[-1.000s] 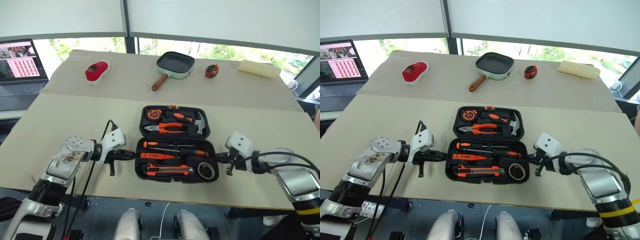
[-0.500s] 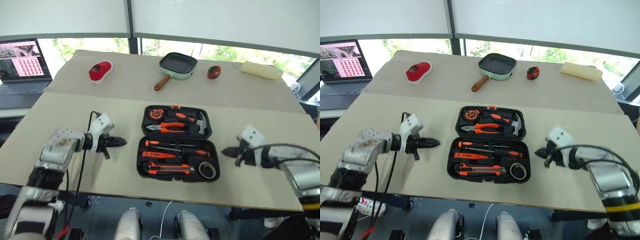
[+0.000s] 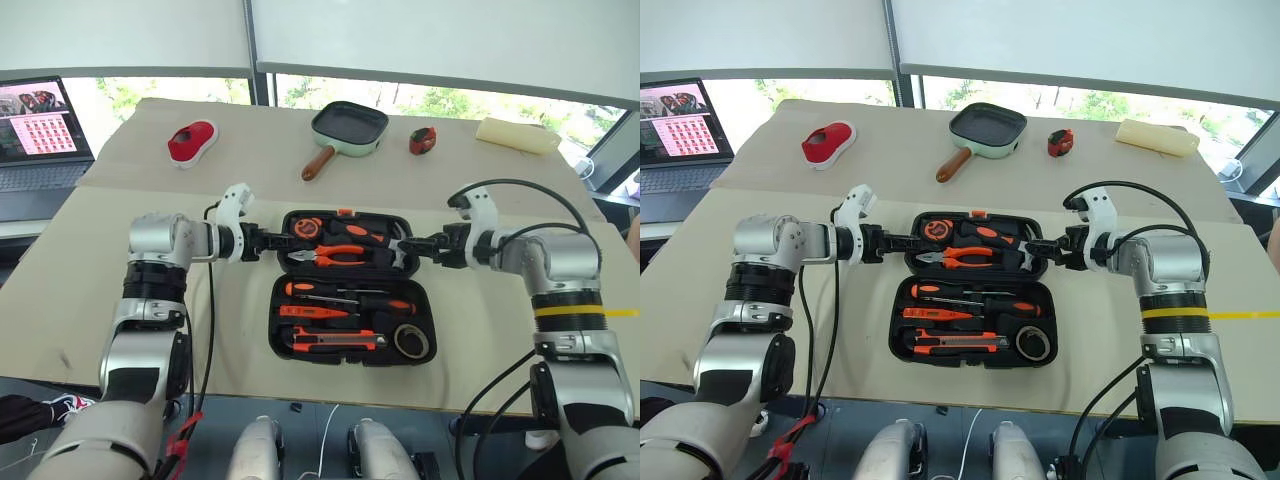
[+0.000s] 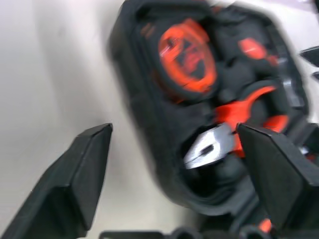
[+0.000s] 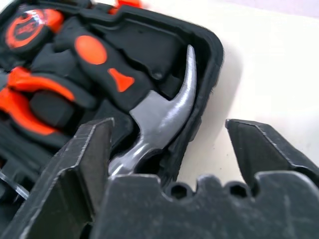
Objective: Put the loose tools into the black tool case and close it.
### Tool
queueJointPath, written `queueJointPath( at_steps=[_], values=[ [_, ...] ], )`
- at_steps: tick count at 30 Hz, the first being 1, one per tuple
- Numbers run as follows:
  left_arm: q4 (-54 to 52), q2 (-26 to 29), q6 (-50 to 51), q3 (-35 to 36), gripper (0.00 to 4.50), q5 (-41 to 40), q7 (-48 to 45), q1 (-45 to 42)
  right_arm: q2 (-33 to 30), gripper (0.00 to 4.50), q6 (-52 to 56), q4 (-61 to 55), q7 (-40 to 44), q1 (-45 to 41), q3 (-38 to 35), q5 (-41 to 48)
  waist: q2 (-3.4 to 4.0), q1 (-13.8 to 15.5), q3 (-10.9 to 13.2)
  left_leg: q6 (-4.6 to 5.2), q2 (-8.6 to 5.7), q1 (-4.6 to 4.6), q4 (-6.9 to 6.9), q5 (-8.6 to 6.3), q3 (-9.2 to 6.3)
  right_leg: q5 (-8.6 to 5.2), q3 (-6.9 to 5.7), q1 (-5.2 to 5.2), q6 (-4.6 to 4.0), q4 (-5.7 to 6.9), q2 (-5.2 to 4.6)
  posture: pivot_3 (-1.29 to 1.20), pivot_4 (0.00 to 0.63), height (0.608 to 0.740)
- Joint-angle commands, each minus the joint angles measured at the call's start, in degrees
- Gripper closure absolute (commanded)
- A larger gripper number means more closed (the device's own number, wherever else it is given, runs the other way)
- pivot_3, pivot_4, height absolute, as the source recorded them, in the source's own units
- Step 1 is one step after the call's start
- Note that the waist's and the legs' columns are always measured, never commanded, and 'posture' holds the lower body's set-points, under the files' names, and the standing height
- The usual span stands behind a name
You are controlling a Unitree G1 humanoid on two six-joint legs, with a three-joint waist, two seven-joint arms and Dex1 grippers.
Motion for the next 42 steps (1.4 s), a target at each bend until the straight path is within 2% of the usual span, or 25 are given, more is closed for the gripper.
queueJointPath(
  at_steps=[1, 2, 5, 9, 13, 15, 22, 26, 30, 34, 38, 42],
  values=[
    [-1.74, 0.18, -1.49, -0.84, 0.2, 0.54, 1.16, -0.07, 0.25, 0.56, 0.1, 1.82, -1.8, -2.52, -1.39, -0.2, 0.0, -0.03, 0.0, 0.0, 0.0, 0.0, -0.01, 0.0, 0.01, 0.0, 0.0, 0.0, 0.0, 0.0, -0.01, 0.0, 0.15, 0.74],
    [-2.28, 0.24, -1.62, -1.32, 0.19, 0.59, 1.13, 0.39, 0.45, 0.82, 0.1, 2.21, -1.97, -2.7, -1.26, -0.15, 0.01, -0.05, 0.0, 0.0, 0.0, 0.0, -0.01, 0.0, 0.01, 0.0, 0.0, 0.0, 0.0, 0.0, -0.01, 0.0, 0.15, 0.74],
    [-1.81, -0.82, -2.01, -0.09, 0.91, 0.17, 2.86, 0.37, 1.27, 1.67, 0.31, 2.99, -2.82, -3.13, -1.67, 0.34, 0.01, -0.04, 0.0, -0.01, 0.0, 0.02, -0.02, 0.0, 0.02, 0.0, 0.0, 0.01, 0.0, 0.01, -0.02, 0.0, 0.15, 0.74],
    [-0.79, -2.11, -2.69, 0.95, 2.53, -0.35, 4.26, -0.11, 1.82, 3.12, 0.04, 3.81, -3.57, -3.24, -1.67, 0.32, 0.01, 0.01, 0.0, -0.01, -0.02, 0.01, -0.01, 0.0, 0.02, 0.01, -0.01, 0.02, 0.01, 0.01, -0.04, 0.0, 0.15, 0.74],
    [-1.06, -3.36, -2.78, 1.76, 3.79, -0.98, 5.3, 0.01, 2.14, 4.39, 0.37, 3.62, -3.92, -3.01, -1.78, 0.52, 0.03, -0.11, -0.02, -0.01, -0.02, 0.05, -0.03, 0.0, 0.02, 0.01, -0.01, 0.03, 0.0, 0.02, -0.04, 0.0, 0.15, 0.74],
    [-1.41, -3.94, -2.61, 2.48, 4.46, -1.41, 5.75, 0.07, 2.21, 4.5, 0.58, 3.24, -4.1, -2.92, -1.85, 0.72, 0.03, -0.1, -0.02, -0.01, -0.02, 0.11, -0.03, 0.0, 0.02, 0.01, -0.01, 0.11, 0.0, 0.02, -0.04, 0.0, 0.15, 0.74],
    [-3.23, -4.48, -1.87, 3.15, 4.49, -2.85, 4.08, 0.4, 2.25, 4.5, 0.62, 0.44, -3.76, -1.61, -1.45, 1.16, 0.03, -0.06, -0.02, -0.04, -0.04, 0.14, -0.01, 0.02, 0.01, 0.06, -0.01, 0.14, 0.03, 0.02, -0.06, 0.0, 0.15, 0.74],
    [-9.45, -4.37, -4.4, 1.8, 4.49, -4.18, 0.51, 3.36, 2.4, 4.5, 0.93, -5.4, -3.1, 0.27, -2.45, 2.86, 0.03, -0.09, -0.02, -0.04, -0.04, 0.12, -0.03, 0.02, 0.01, 0.06, -0.01, 0.11, 0.03, 0.02, -0.06, 0.0, 0.15, 0.74],
    [-15.67, -5.09, -8.33, 3.36, 4.49, -5.37, -0.15, 6.7, 3.35, 4.5, 0.35, -13.14, -4.96, 2.42, -5.42, 3.86, 0.03, -0.04, -0.01, -0.05, -0.04, 0.02, -0.17, 0.02, 0.01, 0.06, 0.0, -0.02, 0.03, -0.04, -0.07, 0.0, 0.15, 0.74],
    [-22.71, -6.02, -16.18, 3.67, 4.49, -5.59, -0.62, 10.98, 4.62, 4.5, -4.75, -20.55, -8.01, 4.56, -7.62, 2.45, 0.04, 0.01, 0.0, -0.08, -0.07, 0.01, -0.25, 0.04, 0.04, 0.06, 0.01, -0.06, 0.02, -0.07, -0.11, 0.0, 0.15, 0.74],
    [-28.14, -6.83, -25.24, 3.11, 4.49, -4.28, -0.94, 15.74, 6.2, 4.5, -3.95, -28.46, -9.31, 8.0, -8.77, 4.0, 0.07, 0.04, 0.02, -0.09, -0.08, -0.01, -0.26, 0.04, 0.04, 0.06, 0.02, -0.08, 0.02, -0.06, -0.12, 0.0, 0.15, 0.74],
    [-34.62, -5.03, -40.11, -0.61, 4.49, 1.78, -1.32, 23.0, 5.25, 4.5, -8.31, -39.23, -8.08, 16.38, -6.44, 2.45, 0.07, 0.13, 0.02, -0.08, -0.08, -0.01, -0.38, 0.04, 0.04, 0.06, 0.02, -0.07, 0.02, -0.19, -0.12, 0.0, 0.15, 0.74]
  ],
)
